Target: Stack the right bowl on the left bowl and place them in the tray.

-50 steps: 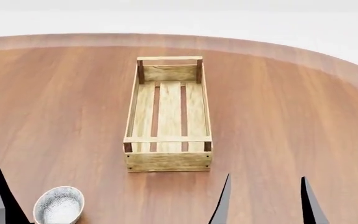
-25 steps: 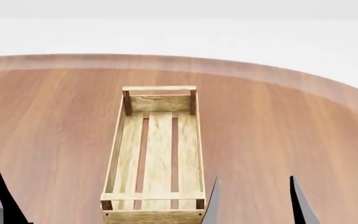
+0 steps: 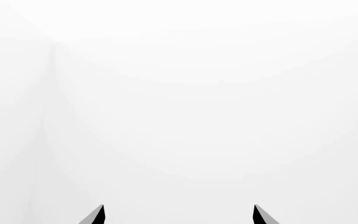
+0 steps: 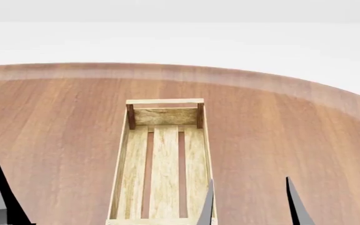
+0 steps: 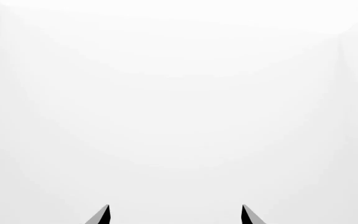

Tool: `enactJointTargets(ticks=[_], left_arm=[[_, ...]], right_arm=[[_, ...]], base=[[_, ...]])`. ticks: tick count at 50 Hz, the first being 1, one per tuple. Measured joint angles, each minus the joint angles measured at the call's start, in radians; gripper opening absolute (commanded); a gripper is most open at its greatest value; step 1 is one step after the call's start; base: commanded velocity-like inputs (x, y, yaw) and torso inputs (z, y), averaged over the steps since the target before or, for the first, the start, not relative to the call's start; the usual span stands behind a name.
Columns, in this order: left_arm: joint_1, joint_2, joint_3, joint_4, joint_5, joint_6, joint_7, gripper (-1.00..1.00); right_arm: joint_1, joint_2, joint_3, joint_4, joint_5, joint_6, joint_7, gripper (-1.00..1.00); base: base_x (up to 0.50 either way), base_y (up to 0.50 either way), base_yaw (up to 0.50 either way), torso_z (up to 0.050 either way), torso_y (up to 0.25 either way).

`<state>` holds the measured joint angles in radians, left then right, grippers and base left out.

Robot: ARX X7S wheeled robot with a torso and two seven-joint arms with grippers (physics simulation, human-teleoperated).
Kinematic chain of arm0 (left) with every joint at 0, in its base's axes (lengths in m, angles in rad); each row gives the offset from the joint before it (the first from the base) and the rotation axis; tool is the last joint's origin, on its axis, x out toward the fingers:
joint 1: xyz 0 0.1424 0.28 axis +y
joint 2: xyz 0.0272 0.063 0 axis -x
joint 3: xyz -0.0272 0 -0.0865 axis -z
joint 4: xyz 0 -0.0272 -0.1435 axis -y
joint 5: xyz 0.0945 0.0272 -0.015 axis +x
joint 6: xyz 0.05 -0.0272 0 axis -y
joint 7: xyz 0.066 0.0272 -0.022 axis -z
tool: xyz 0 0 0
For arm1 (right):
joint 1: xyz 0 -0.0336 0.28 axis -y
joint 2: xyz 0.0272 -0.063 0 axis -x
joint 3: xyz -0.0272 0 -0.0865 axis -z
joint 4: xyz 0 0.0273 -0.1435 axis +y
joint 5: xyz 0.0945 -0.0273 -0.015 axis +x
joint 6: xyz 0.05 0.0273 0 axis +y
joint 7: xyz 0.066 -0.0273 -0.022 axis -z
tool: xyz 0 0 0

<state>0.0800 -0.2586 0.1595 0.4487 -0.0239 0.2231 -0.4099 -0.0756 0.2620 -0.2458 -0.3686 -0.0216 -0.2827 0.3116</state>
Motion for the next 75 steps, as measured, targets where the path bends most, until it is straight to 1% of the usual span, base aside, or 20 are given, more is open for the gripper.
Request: enactJointTargets(ticks=[3,14,27,51,67,72,75], left_arm=[[0.000,-0.001,0.002,-0.002,0.001,0.001,-0.001,1.00],[0.001,-0.007,0.003,0.004,0.006,-0.020,-0.011,1.00],[0.004,-0.012,0.011,0.009,0.036,-0.056,-0.026,1.00],[0.006,-0.021,0.016,0.014,0.041,-0.064,-0.044,1.00],[0.001,-0.029,0.014,0.009,0.015,-0.082,-0.047,1.00],[-0.004,-0.035,0.010,0.010,-0.001,-0.131,-0.043,1.00],[-0.008,-0.043,0.002,0.013,-0.016,-0.185,-0.041,1.00]], right_arm=[[0.000,0.001,0.001,0.003,0.004,-0.004,0.003,1.00],[0.003,-0.002,0.008,0.016,0.036,-0.010,0.016,1.00],[0.004,-0.002,0.006,0.025,0.046,-0.015,0.027,1.00],[0.003,0.007,-0.005,0.029,0.050,-0.020,0.040,1.00],[0.005,0.012,-0.013,0.028,0.053,-0.015,0.046,1.00],[0.006,0.014,-0.015,0.030,0.055,-0.016,0.048,1.00],[0.007,0.014,-0.016,0.033,0.057,-0.018,0.049,1.00]], base=[[0.49,0.26,0.00,0.000,0.000],[0.00,0.00,0.00,0.000,-0.023],[0.00,0.00,0.00,0.001,-0.250],[0.00,0.00,0.00,0.001,-0.250],[0.00,0.00,0.00,0.000,0.000],[0.00,0.00,0.00,0.000,0.000],[0.00,0.00,0.00,0.000,0.000]])
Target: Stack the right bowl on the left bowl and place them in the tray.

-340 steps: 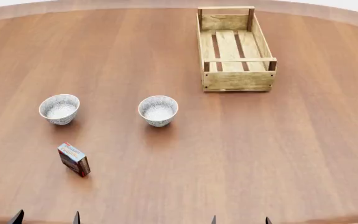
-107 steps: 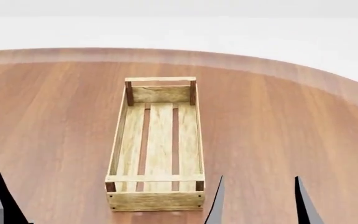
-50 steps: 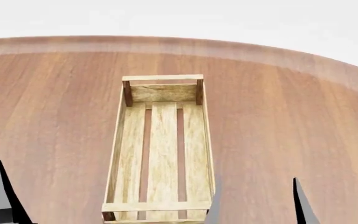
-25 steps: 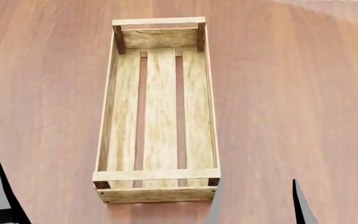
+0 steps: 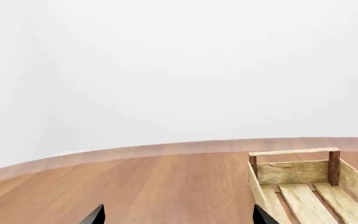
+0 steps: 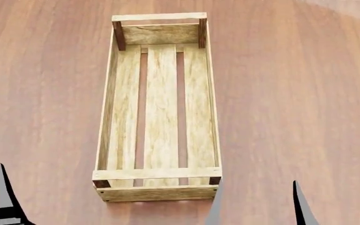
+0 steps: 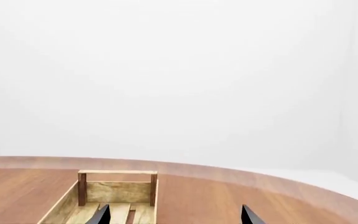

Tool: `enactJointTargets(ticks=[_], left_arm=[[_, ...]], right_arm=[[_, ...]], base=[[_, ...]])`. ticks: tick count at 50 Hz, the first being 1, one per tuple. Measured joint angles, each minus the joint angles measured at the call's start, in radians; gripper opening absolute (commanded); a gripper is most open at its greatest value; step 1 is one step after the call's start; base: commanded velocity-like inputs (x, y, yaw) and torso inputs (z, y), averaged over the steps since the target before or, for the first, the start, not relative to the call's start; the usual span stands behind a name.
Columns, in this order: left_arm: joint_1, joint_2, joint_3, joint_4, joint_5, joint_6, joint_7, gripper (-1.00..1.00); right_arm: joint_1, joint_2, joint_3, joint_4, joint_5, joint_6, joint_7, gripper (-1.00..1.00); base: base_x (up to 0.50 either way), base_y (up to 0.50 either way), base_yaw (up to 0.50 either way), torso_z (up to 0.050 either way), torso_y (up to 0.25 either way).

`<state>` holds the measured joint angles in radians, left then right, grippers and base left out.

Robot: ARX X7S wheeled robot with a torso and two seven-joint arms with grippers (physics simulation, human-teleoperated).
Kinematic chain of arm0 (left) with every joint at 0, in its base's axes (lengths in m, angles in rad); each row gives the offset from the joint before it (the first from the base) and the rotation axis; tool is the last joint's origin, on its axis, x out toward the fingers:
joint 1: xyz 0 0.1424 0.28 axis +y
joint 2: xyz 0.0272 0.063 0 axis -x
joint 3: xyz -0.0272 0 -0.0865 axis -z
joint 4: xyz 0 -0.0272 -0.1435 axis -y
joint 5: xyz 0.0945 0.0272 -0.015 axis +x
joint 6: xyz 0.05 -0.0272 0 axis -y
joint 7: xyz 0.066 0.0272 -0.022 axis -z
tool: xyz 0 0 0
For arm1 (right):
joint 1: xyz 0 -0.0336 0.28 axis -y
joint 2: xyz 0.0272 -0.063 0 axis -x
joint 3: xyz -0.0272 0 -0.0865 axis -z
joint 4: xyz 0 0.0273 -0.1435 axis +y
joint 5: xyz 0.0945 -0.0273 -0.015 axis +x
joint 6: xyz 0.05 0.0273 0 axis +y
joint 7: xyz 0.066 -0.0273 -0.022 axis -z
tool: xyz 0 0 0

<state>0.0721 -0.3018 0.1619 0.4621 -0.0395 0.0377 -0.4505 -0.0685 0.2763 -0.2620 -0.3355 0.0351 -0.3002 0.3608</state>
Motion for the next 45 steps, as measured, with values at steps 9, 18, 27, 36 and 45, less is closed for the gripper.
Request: enactJointTargets(ticks=[9,18,27,36,45], left_arm=[[-0.007,-0.036,-0.045,0.019,-0.105,-0.181,0.032,1.00],[-0.004,-0.067,-0.093,0.035,-0.214,-0.299,0.069,1.00],[-0.004,-0.090,-0.135,0.037,-0.309,-0.377,0.096,1.00],[-0.003,-0.112,-0.164,0.038,-0.378,-0.432,0.118,1.00],[-0.002,-0.127,-0.185,0.037,-0.433,-0.481,0.127,1.00]], right_arm=[[0.000,0.003,-0.002,0.005,0.006,-0.003,0.004,1.00],[-0.002,0.006,-0.005,0.005,0.011,-0.005,0.008,1.00],[-0.003,0.008,-0.010,0.006,0.012,-0.005,0.012,1.00],[-0.003,0.011,-0.013,0.008,0.012,-0.005,0.017,1.00],[-0.004,0.013,-0.018,0.006,0.011,-0.003,0.021,1.00]], base=[[0.00,0.00,0.00,0.000,0.000],[0.00,0.00,0.00,0.000,0.000],[0.00,0.00,0.00,0.000,0.000],[0.00,0.00,0.00,0.000,0.000],[0.00,0.00,0.00,0.000,0.000]])
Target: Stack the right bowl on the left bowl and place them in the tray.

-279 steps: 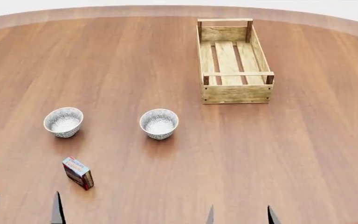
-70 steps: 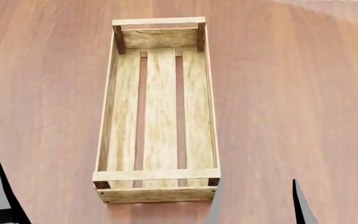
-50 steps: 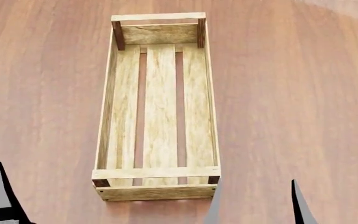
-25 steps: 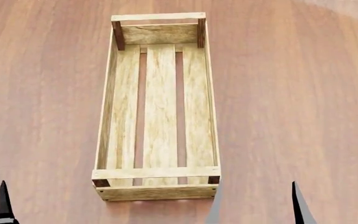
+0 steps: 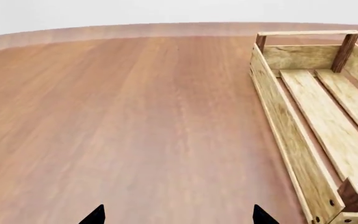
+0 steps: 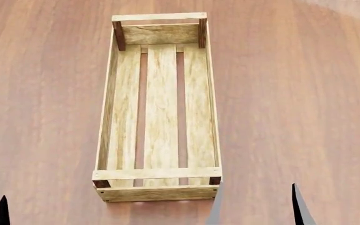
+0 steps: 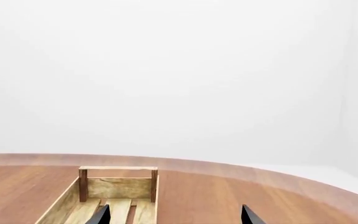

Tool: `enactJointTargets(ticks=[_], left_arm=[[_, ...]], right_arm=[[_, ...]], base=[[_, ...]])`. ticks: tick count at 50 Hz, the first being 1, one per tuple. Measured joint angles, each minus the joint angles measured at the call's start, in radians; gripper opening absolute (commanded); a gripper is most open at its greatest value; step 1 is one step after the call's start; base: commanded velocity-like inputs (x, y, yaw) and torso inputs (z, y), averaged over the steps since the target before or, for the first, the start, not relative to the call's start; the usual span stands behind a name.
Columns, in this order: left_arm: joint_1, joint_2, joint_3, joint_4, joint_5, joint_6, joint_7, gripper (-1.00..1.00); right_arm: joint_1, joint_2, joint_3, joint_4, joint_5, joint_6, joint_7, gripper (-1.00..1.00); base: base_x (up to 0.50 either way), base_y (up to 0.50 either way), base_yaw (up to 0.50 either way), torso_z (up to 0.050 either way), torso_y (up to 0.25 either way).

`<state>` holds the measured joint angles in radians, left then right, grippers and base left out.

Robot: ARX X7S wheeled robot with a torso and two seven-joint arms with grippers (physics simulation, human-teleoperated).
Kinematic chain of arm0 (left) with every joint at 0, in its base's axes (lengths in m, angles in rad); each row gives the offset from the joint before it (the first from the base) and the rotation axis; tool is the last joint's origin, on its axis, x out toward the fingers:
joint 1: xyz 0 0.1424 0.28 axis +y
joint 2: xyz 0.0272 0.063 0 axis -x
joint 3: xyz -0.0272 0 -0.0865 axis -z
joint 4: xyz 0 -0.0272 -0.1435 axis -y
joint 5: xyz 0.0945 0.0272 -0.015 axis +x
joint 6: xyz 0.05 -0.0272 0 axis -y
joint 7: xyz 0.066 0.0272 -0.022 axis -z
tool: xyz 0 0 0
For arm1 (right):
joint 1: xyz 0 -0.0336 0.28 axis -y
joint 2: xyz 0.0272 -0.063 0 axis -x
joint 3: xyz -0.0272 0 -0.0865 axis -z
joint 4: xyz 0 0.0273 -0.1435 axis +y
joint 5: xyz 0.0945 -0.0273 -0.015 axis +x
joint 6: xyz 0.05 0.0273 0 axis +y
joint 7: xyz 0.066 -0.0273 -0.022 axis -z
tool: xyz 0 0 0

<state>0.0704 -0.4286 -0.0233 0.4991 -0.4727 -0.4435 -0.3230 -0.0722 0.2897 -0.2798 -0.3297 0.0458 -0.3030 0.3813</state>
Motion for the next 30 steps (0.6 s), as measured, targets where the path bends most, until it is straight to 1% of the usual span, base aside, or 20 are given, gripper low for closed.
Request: enactJointTargets(ticks=[30], left_arm=[[-0.005,-0.022,-0.101,0.001,-0.292,-0.253,-0.036,1.00]], right_arm=[[0.003,0.012,-0.006,-0.005,-0.002,0.007,0.014,1.00]], base=[[0.00,0.00,0.00,0.000,0.000]])
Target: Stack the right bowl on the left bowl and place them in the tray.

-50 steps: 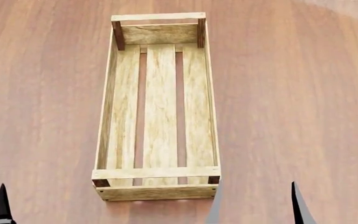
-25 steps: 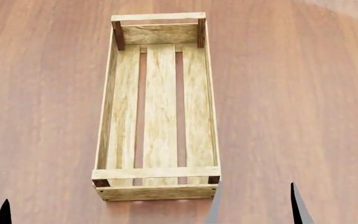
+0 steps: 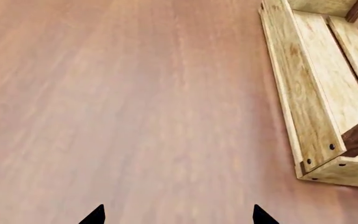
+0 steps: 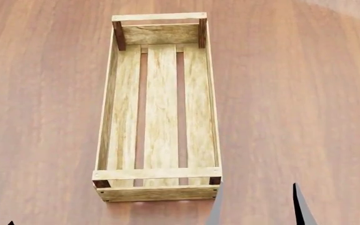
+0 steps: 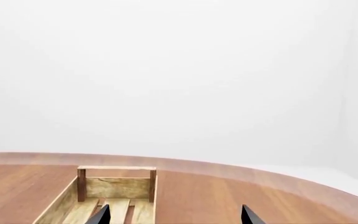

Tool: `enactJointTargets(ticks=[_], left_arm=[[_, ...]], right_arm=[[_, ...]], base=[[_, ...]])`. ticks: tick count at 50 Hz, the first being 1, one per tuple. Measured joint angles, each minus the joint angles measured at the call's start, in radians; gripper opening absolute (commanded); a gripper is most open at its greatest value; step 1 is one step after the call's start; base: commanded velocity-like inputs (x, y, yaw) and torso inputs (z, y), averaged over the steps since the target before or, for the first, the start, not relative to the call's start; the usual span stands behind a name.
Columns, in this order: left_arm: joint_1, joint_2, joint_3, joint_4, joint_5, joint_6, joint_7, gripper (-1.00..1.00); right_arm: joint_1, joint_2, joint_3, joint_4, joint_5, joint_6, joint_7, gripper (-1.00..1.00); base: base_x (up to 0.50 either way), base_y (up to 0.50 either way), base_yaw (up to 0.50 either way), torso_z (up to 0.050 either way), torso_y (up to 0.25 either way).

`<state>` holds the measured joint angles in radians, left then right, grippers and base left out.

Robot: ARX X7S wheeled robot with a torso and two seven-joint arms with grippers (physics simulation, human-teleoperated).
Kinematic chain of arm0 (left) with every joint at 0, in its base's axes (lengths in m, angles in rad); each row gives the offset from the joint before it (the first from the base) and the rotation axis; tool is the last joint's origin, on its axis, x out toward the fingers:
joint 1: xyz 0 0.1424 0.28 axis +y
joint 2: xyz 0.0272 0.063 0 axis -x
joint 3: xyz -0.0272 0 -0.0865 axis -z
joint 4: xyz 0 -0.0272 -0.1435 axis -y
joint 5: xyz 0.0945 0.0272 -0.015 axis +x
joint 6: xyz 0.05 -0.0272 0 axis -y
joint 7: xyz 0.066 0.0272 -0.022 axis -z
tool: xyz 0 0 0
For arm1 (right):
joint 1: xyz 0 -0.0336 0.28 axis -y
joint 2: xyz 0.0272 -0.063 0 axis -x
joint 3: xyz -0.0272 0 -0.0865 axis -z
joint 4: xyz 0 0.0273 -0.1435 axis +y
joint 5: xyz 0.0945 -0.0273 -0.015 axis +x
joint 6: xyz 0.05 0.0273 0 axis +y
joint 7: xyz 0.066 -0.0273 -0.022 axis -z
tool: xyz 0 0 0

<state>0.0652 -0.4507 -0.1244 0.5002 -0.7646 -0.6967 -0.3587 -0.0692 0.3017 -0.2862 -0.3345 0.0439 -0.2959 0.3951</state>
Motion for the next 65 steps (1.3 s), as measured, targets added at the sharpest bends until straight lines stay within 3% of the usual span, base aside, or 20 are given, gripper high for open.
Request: enactJointTargets(ticks=[43,65], left_arm=[[0.116,-0.024,-0.006,-0.019,0.001,-0.002,0.006,1.00],[0.095,-0.031,-0.060,-0.037,-0.099,-0.082,-0.041,1.00]], right_arm=[[-0.014,0.014,-0.012,-0.009,-0.004,-0.006,0.022,1.00],[-0.010,0.020,-0.020,0.001,-0.001,-0.006,0.028,1.00]], base=[[0.00,0.00,0.00,0.000,0.000],[0.00,0.00,0.00,0.000,0.000]])
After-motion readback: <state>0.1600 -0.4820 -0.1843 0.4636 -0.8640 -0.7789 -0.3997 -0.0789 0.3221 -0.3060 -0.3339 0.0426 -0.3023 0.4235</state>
